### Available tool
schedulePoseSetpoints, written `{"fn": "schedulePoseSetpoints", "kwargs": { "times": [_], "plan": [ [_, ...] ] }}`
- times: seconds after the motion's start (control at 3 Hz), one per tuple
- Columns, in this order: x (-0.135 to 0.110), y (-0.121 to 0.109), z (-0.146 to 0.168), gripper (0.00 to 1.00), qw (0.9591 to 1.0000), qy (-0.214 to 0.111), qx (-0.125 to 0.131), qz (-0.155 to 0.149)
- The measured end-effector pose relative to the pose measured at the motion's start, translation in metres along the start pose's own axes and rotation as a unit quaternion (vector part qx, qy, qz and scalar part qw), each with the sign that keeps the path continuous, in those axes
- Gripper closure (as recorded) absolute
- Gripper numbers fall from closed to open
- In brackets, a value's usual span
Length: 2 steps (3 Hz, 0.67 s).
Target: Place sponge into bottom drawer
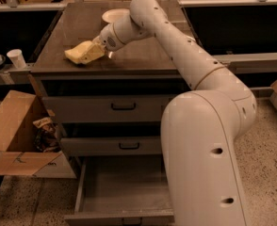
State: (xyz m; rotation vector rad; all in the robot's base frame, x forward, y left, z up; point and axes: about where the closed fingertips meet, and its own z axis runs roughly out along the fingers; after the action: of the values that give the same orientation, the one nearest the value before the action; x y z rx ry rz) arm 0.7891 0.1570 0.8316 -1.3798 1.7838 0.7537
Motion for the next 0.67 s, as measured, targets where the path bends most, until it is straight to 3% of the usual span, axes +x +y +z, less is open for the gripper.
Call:
{"fn": "schedulePoseSetpoints", "kwargs": {
  "times": [0.33, 0.67],
  "plan": [
    [-0.001, 0.005, -0.006, 0.73, 0.9998, -0.017, 0.001, -0.007],
    [-0.013, 0.018, -0.054, 0.96, 0.9979, -0.054, 0.035, -0.01]
  ]
}}
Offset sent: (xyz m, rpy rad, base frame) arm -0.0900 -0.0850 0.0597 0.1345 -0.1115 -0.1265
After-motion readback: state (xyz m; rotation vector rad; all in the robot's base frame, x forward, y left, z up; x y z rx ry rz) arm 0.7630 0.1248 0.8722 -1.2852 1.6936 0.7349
